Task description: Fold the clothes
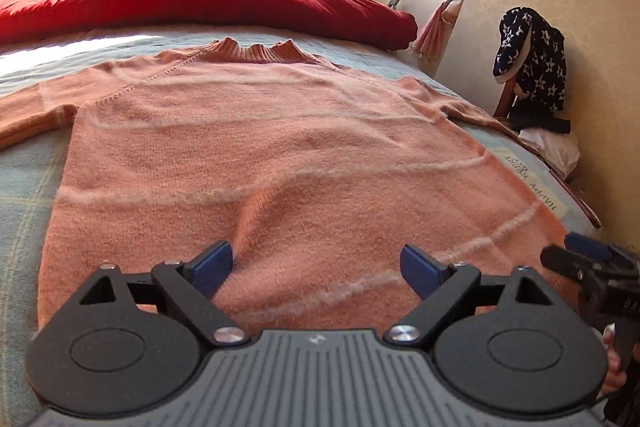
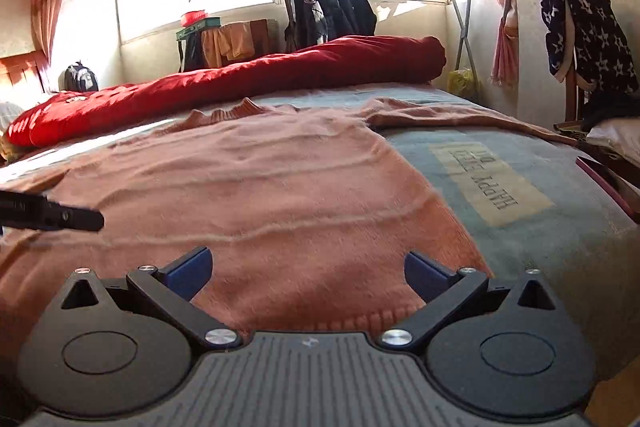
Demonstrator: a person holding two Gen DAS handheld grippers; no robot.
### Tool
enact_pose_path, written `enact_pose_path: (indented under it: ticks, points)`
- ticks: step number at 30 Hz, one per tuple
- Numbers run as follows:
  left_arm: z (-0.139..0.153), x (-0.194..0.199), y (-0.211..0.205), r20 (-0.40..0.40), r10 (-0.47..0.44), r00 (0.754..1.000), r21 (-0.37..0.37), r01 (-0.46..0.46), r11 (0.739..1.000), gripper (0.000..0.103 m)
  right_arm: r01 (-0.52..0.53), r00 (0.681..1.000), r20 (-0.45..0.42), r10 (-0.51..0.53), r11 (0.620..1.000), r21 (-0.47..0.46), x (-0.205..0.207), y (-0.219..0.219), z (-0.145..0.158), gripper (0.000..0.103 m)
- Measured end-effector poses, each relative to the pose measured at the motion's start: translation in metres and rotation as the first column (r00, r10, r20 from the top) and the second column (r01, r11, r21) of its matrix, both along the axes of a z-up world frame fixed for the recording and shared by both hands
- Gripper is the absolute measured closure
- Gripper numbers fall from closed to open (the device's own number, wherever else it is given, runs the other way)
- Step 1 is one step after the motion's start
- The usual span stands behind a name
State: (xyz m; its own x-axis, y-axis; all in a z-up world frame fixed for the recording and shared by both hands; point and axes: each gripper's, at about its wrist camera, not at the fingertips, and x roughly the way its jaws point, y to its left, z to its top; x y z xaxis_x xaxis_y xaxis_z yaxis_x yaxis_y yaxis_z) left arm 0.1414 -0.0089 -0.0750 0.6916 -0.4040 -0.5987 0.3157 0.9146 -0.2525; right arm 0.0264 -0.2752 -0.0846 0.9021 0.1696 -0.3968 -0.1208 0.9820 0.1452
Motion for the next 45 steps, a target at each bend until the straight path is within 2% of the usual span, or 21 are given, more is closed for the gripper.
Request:
enact_pose_path:
  ticks: [2, 4, 6, 9, 13, 15, 16, 18, 22, 24, 29, 32, 38, 42, 45]
  points:
    - [0.014, 0.004, 0.019, -0.05, 0.018, 0.999, -0.065, -0.021, 0.998, 0.012, -0.092, 0.996, 0.016, 0.093, 0.996, -0.02, 0.028, 0.021, 0.024, 0.0]
    - [0.029, 0.016, 0.038, -0.082, 0.073, 0.994, -0.115, -0.082, 0.99, 0.012, -0.202, 0.979, -0.037, 0.201, 0.979, -0.035, 0.063, 0.047, 0.033, 0.0]
    - [0.036, 0.034, 0.047, -0.084, 0.12, 0.989, -0.12, -0.129, 0.984, 0.012, -0.308, 0.947, -0.107, 0.302, 0.951, -0.036, 0.101, 0.075, 0.034, 0.0]
    - [0.036, 0.064, 0.056, -0.104, 0.164, 0.981, -0.134, -0.178, 0.975, 0.012, -0.345, 0.927, -0.161, 0.339, 0.939, -0.009, 0.12, 0.102, 0.009, 0.0]
    - [0.012, 0.107, 0.059, -0.151, 0.174, 0.973, -0.133, -0.195, 0.972, 0.012, -0.376, 0.913, -0.174, 0.37, 0.927, -0.004, 0.117, 0.103, 0.0, 0.0]
    - [-0.002, 0.125, 0.064, -0.164, 0.232, 0.959, -0.092, -0.249, 0.964, 0.012, -0.391, 0.906, -0.178, 0.385, 0.92, -0.002, 0.114, 0.102, -0.003, 0.0]
    - [-0.006, 0.13, 0.069, -0.145, 0.262, 0.954, -0.081, -0.275, 0.958, 0.012, -0.399, 0.902, -0.181, 0.392, 0.917, -0.001, 0.113, 0.101, -0.005, 0.0]
    - [-0.008, 0.138, 0.079, -0.135, 0.307, 0.942, -0.084, -0.319, 0.944, 0.012, -0.414, 0.894, -0.186, 0.407, 0.91, 0.001, 0.11, 0.101, -0.009, 0.0]
    - [0.004, 0.151, 0.079, -0.176, 0.344, 0.922, -0.054, -0.358, 0.932, 0.012, -0.438, 0.882, -0.194, 0.43, 0.899, 0.003, 0.106, 0.099, -0.014, 0.0]
    - [0.012, 0.156, 0.073, -0.21, 0.335, 0.919, -0.039, -0.35, 0.936, 0.012, -0.439, 0.881, -0.195, 0.43, 0.899, -0.001, 0.105, 0.1, -0.013, 0.0]
    - [0.03, 0.158, 0.041, -0.203, 0.195, 0.96, -0.065, -0.212, 0.975, 0.011, -0.433, 0.881, -0.205, 0.426, 0.901, 0.012, 0.109, 0.099, -0.01, 0.0]
    - [0.025, 0.162, 0.023, -0.204, 0.157, 0.966, -0.035, -0.167, 0.985, 0.011, -0.43, 0.881, -0.21, 0.423, 0.903, 0.015, 0.11, 0.099, -0.011, 0.0]
    - [0.002, 0.168, 0.018, -0.206, 0.194, 0.959, 0.027, -0.193, 0.981, 0.011, -0.437, 0.878, -0.213, 0.429, 0.899, 0.011, 0.11, 0.099, -0.01, 0.0]
    - [0.002, 0.177, 0.021, -0.165, 0.272, 0.948, 0.121, -0.254, 0.96, 0.011, -0.438, 0.876, -0.215, 0.432, 0.899, 0.023, 0.112, 0.097, -0.009, 0.0]
    - [0.011, 0.184, 0.017, -0.179, 0.262, 0.948, 0.101, -0.247, 0.964, 0.011, -0.43, 0.879, -0.209, 0.428, 0.902, 0.038, 0.112, 0.094, -0.007, 0.0]
